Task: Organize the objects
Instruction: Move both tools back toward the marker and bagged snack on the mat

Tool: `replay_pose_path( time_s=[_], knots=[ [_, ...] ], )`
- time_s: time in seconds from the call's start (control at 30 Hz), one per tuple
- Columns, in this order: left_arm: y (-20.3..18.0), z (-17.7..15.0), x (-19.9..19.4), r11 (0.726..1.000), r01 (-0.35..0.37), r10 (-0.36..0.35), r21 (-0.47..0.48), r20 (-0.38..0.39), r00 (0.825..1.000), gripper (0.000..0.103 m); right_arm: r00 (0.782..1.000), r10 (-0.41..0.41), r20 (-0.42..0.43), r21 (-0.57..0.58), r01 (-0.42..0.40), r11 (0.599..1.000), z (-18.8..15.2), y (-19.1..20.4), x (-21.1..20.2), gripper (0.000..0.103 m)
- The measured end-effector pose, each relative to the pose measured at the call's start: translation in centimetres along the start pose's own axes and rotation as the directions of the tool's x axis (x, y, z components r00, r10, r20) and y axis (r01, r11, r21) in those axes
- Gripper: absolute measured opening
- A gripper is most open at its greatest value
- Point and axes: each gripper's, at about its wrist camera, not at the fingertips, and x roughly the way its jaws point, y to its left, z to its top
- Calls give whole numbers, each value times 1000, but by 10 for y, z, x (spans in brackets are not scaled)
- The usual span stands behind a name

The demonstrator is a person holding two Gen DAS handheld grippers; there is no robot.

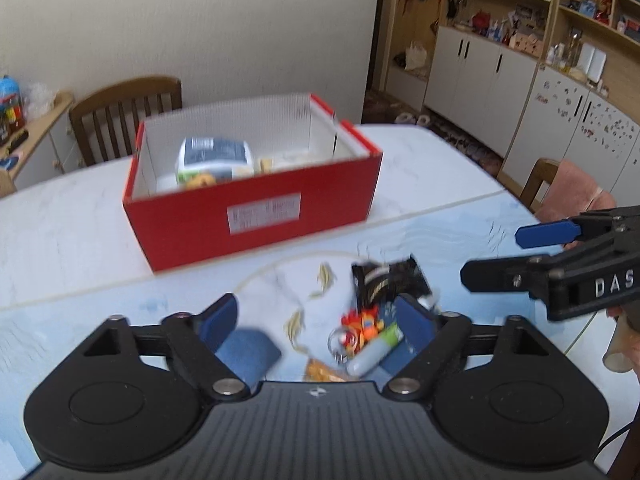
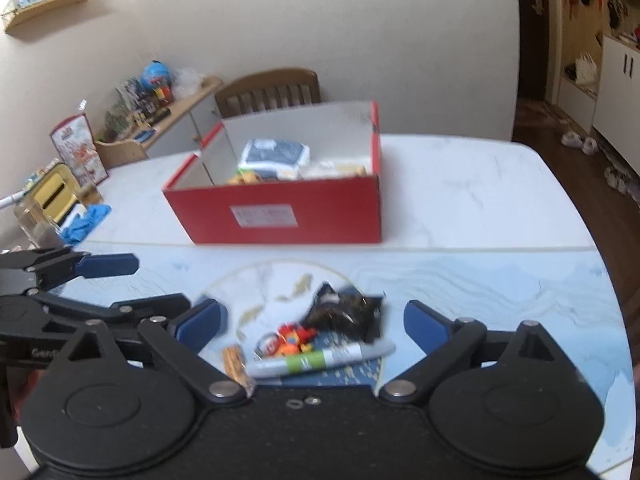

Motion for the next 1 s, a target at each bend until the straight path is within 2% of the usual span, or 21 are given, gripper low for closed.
replay_pose_path(
  time_s=[0.03,0.07,0.3,0.47,0.67,1.0],
  knots=[
    [-2,-5,3,1000,-6,6,-4,-7,1000,99,1000,-9,-7,9,9,1000,-3,-2,3,99],
    [-2,-9,6,1000,-9,9,-7,-12,1000,102,1000,-16,-15,20,17,1000,-6,-5,6,99],
    [-3,-44,35,1000,11,-12,-8,-66,998,102,995,-60,-85,105,69,992,-20,-23,35,99],
    [-7,-62,52,999,26,-23,28,-90,996,102,985,-97,-141,137,116,984,-26,-30,61,99],
    [-11,-69,65,996,27,-22,85,-66,998,102,974,-138,-182,140,165,976,-31,-32,84,99],
    [-19,-74,82,985,31,-19,170,-73,997,102,957,-186,-223,157,224,962,-32,-34,108,99]
  ],
)
